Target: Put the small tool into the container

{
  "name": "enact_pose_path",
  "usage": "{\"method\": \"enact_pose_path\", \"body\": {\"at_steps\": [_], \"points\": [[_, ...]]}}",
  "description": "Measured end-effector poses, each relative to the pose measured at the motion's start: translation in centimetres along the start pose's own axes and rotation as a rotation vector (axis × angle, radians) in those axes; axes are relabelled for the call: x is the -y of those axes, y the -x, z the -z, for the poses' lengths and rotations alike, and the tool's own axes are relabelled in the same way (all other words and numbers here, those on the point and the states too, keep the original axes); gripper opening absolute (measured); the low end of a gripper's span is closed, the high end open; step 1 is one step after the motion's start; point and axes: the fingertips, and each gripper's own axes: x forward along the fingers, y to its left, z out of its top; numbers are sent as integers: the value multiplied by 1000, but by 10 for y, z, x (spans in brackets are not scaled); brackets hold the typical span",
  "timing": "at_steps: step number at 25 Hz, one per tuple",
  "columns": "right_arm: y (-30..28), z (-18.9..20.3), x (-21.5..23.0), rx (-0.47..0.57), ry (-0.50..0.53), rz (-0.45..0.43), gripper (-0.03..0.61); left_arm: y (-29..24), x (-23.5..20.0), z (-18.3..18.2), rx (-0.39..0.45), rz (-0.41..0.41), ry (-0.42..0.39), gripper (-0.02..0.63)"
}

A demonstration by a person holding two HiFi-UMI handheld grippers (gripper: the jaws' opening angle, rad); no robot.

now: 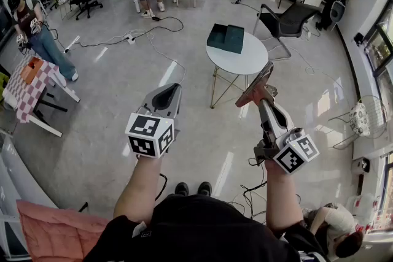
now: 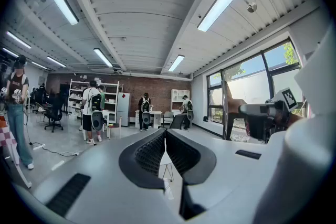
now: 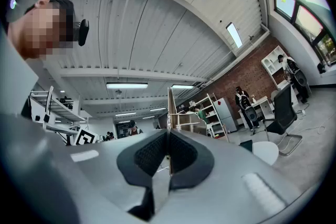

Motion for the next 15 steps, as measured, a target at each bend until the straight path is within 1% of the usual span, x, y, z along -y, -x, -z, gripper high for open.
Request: {"method": "enact_pose_path", "body": {"at_steps": [8, 15], "points": [[-1, -6, 22, 8, 11, 5, 12, -22, 0, -1, -10, -14, -6, 12], [5, -4, 40, 19, -58, 16, 12, -35, 5, 2, -18, -7, -8, 12]]}}
